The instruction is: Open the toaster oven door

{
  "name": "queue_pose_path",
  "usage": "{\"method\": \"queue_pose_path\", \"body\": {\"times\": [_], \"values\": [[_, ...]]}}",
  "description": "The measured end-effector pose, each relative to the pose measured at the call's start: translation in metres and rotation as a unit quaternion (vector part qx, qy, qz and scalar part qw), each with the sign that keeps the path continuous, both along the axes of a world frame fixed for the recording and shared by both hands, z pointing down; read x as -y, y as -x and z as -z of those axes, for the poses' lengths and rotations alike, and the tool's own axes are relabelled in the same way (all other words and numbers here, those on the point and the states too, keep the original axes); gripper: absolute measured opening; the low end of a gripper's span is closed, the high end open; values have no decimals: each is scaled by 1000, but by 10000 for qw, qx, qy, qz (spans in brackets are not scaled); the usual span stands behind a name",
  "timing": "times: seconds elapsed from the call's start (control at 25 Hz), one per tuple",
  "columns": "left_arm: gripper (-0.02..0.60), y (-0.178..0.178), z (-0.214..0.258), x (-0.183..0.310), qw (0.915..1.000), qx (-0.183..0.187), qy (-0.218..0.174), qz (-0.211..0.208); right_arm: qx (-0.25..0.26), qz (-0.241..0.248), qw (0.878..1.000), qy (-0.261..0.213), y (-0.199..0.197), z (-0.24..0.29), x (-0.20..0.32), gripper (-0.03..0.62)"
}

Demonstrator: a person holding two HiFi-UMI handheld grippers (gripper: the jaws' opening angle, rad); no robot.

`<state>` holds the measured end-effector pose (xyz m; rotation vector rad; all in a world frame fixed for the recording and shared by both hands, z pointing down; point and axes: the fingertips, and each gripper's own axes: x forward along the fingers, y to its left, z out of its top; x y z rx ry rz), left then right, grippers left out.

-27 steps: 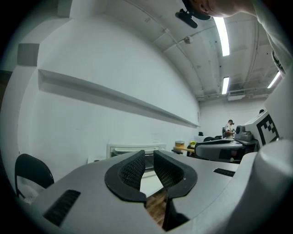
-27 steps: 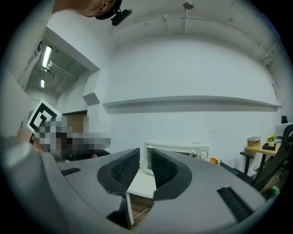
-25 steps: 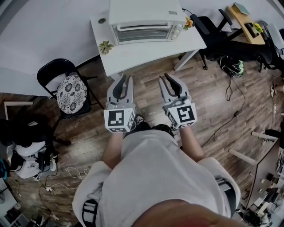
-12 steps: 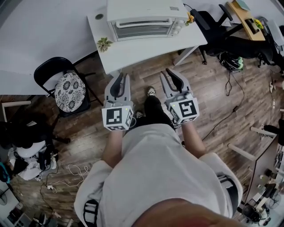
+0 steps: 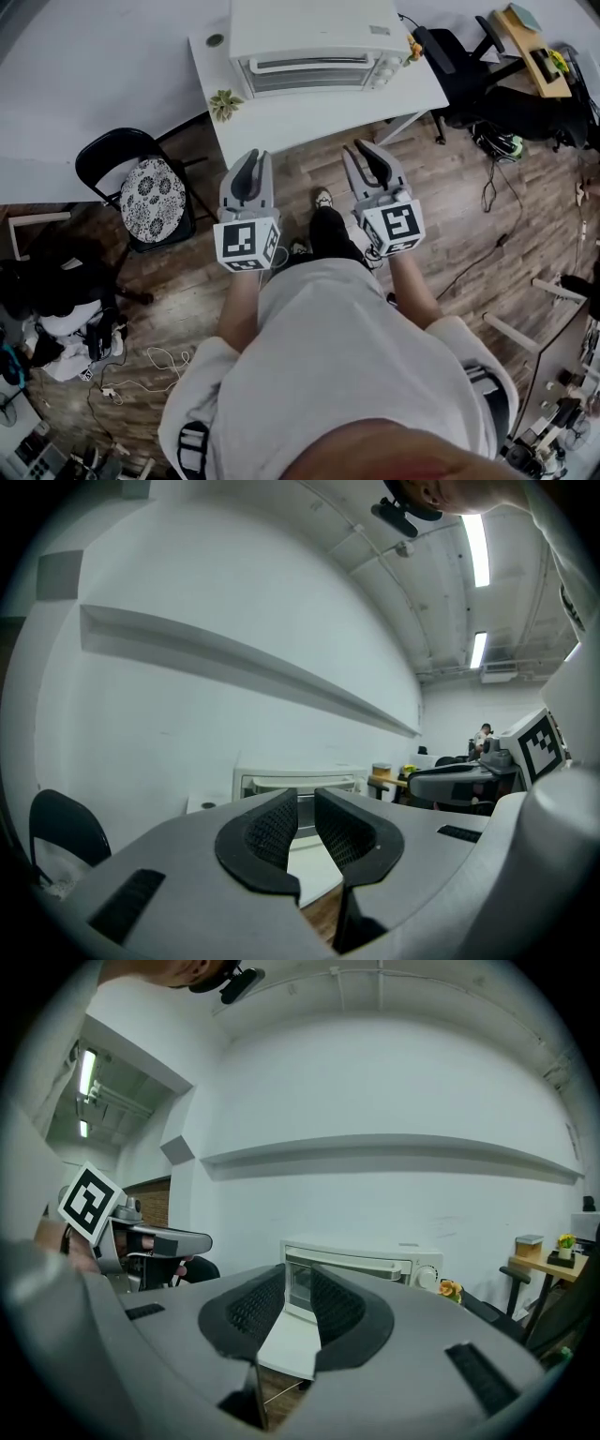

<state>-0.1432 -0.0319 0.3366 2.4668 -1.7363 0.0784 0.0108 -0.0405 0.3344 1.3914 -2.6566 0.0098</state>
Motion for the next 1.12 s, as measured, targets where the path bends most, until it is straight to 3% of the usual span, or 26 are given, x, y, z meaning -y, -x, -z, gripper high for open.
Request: {"method": "queue_pose_path", "body": {"times": [0.84,1.12], "values": [[55,-14,-19,99,9993,209,307,-97,-282,77,9991,312,-18,-19,100,91],[55,-20,-21,123,9977,498,369,-282,-815,321,9953,408,-32,-32,119,92]]}}
